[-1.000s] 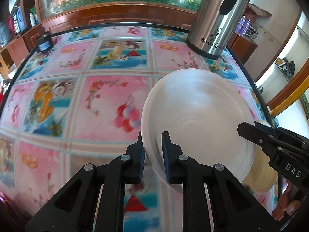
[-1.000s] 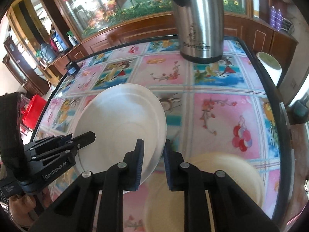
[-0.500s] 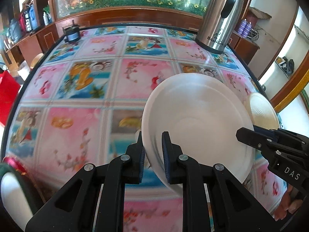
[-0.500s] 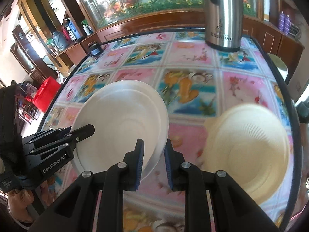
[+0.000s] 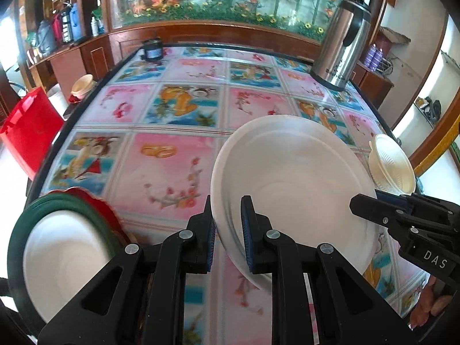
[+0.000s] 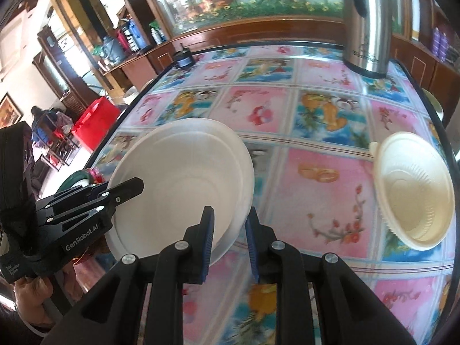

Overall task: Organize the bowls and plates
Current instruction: 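Lift and carry the white paper plate over the green basin with both tools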

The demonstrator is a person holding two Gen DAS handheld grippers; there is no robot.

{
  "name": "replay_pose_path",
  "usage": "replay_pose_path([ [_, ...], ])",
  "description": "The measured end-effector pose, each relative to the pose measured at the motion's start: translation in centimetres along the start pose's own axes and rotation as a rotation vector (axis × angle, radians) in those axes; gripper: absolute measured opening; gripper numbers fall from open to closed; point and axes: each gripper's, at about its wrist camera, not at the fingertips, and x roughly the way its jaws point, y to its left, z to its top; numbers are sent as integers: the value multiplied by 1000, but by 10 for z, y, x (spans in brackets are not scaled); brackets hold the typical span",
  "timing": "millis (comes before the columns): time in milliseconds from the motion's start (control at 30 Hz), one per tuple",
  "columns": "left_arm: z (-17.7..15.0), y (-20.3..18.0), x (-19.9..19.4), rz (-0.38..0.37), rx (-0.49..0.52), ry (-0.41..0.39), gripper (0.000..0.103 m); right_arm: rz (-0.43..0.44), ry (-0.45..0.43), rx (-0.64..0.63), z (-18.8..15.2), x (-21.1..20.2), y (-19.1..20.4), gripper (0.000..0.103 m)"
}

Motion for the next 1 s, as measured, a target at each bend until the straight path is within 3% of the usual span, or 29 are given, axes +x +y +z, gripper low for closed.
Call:
replay_pose_path([
  [467, -12, 71, -47, 60, -78, -72, 16, 39, -34, -116, 10, 0, 78, 23],
  [1000, -40, 156, -78, 137, -195, -93, 16, 125, 21, -244, 12, 36, 169, 23],
])
